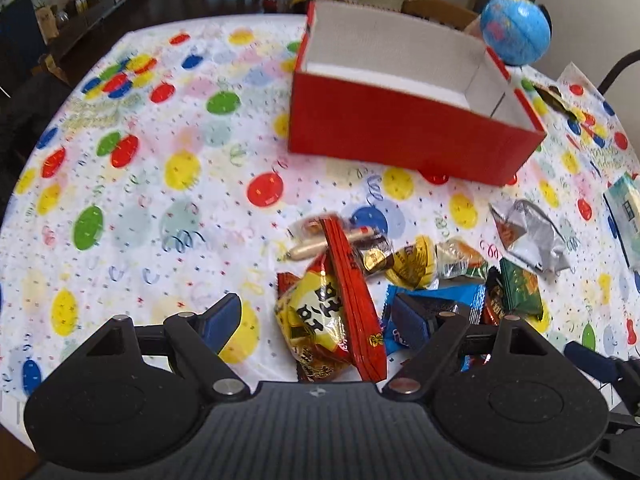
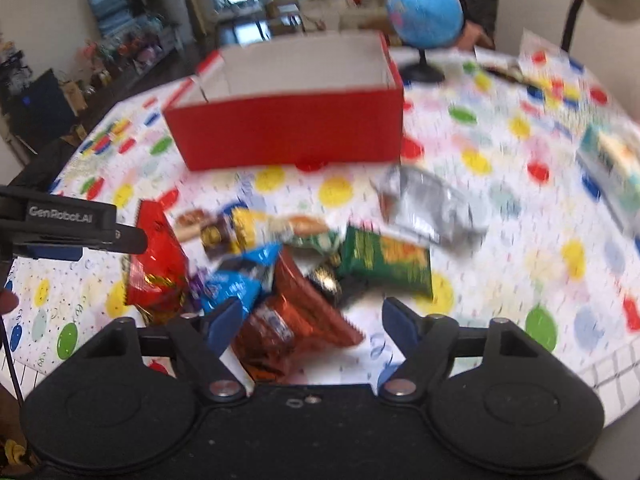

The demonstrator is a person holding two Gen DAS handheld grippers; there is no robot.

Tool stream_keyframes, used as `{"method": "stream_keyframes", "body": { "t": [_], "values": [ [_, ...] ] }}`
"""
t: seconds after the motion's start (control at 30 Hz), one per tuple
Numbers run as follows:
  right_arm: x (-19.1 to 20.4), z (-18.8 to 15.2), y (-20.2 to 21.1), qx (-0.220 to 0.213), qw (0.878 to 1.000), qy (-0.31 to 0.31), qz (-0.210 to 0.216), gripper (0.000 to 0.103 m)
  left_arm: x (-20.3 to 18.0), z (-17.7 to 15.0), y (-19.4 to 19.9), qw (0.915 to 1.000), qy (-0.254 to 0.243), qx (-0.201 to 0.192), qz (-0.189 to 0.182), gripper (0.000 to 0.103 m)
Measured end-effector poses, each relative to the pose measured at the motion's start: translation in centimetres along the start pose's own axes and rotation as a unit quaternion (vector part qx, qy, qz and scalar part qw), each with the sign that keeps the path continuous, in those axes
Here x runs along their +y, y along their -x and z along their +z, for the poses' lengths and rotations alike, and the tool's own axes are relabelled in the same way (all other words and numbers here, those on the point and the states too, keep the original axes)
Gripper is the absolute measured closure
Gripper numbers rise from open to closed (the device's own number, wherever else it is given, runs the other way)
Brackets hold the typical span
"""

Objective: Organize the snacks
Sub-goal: 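Grasp the yellow chip bag with the left gripper while the right grasps the copper Oreo packet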

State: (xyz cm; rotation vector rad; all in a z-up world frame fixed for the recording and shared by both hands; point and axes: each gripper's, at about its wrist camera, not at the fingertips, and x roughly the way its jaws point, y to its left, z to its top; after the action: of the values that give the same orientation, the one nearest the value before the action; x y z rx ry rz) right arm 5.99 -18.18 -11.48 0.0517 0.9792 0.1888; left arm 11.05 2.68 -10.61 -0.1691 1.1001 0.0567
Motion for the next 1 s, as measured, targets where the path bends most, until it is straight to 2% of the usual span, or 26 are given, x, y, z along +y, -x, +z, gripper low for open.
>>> {"method": "stream_keyframes", "body": {
  "t": [0.3,0.5,0.53,0.83,1.0],
  "values": [
    [-0.6,-0.3,-2.6,0.044,0.996,-0.068,0.029,0.031,0.5,0.5,-3.2,0.9984,0.022,0.048,-0.022,0.021],
    [-1.0,-0.1,-3.5,0.047,0.994,-0.095,0.037,0.033,0.5,0.4,-4.6,0.9979,0.017,0.058,-0.025,0.024],
    [-1.0,-0.1,-3.5,0.048,0.994,-0.095,0.037,0.036,0.5,0.4,-4.7,0.9976,0.017,0.061,-0.027,0.028],
    [-1.5,0.0,-3.0,0.030,0.993,-0.097,0.052,0.070,1.1,0.3,-4.5,0.9970,0.037,0.062,-0.028,0.035],
    [-1.8,-0.2,-2.5,0.021,0.994,-0.093,0.058,0.085,1.7,0.1,-4.1,0.9967,0.054,0.054,-0.026,0.042]
  ]
}}
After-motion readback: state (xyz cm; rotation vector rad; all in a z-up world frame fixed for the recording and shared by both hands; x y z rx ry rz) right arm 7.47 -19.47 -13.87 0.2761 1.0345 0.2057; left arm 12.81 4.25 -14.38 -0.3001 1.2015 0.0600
